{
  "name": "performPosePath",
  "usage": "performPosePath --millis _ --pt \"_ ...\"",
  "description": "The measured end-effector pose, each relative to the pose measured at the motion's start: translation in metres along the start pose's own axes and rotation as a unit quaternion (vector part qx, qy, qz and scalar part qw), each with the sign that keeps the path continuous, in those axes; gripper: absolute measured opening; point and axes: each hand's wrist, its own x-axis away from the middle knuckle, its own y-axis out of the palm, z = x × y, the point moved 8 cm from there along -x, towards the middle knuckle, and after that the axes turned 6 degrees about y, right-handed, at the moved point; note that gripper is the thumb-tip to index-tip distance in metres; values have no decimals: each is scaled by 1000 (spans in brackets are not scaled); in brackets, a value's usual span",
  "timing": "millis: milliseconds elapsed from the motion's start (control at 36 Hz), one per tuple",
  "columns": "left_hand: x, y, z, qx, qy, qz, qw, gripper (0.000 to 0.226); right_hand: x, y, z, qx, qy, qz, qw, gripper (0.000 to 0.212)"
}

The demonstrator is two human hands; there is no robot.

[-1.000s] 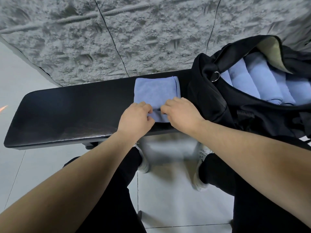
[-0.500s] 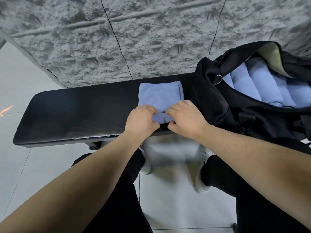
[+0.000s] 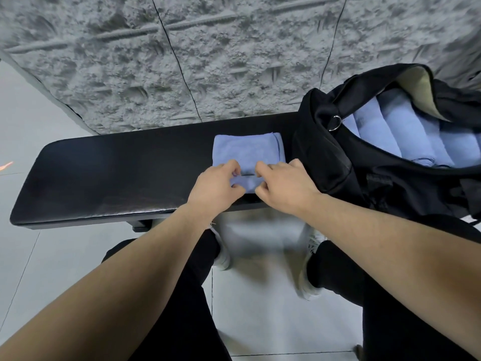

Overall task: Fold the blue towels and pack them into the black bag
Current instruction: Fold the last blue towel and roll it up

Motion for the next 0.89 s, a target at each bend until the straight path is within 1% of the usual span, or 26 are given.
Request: performPosePath --millis 28,139,167,278,333,389,444,500,583,722,806,889 --pt "-1 1 -1 1 3 1 1000 18 -1 0 1 5 0 5 1000 8" --pt "-5 1 -3 13 11 26 1000 17 -5 -6 4 6 3 69 998 26" --pt "-6 1 -3 17 12 33 999 18 -6 -7 6 9 8 69 998 27" --pt "-9 0 -3 -1 21 46 999 25 -12 -5 13 14 40 39 998 21" --pt "-9 -3 1 -49 37 73 995 27 -14 -5 14 4 54 22 998 22" --pt "-8 -9 8 -116 66 120 984 28 -15 -4 15 -6 68 5 998 23" --pt "-7 -13 15 -155 91 148 973 27 -17 -3 17 -10 80 -6 997 22" --pt "-8 -11 19 -168 105 136 971 25 -19 -2 21 -23 98 -24 995 20" --pt "-9 -9 19 -167 101 106 975 27 -22 1 26 -56 123 -51 989 18" --pt "-6 -3 14 -165 99 58 980 42 -23 0 31 -92 130 -48 986 16" --pt "-8 -4 12 -155 94 58 982 35 -23 -3 26 -61 103 -16 993 5" --pt "-11 -4 12 -133 82 68 985 22 -20 -12 14 -16 35 47 998 13"
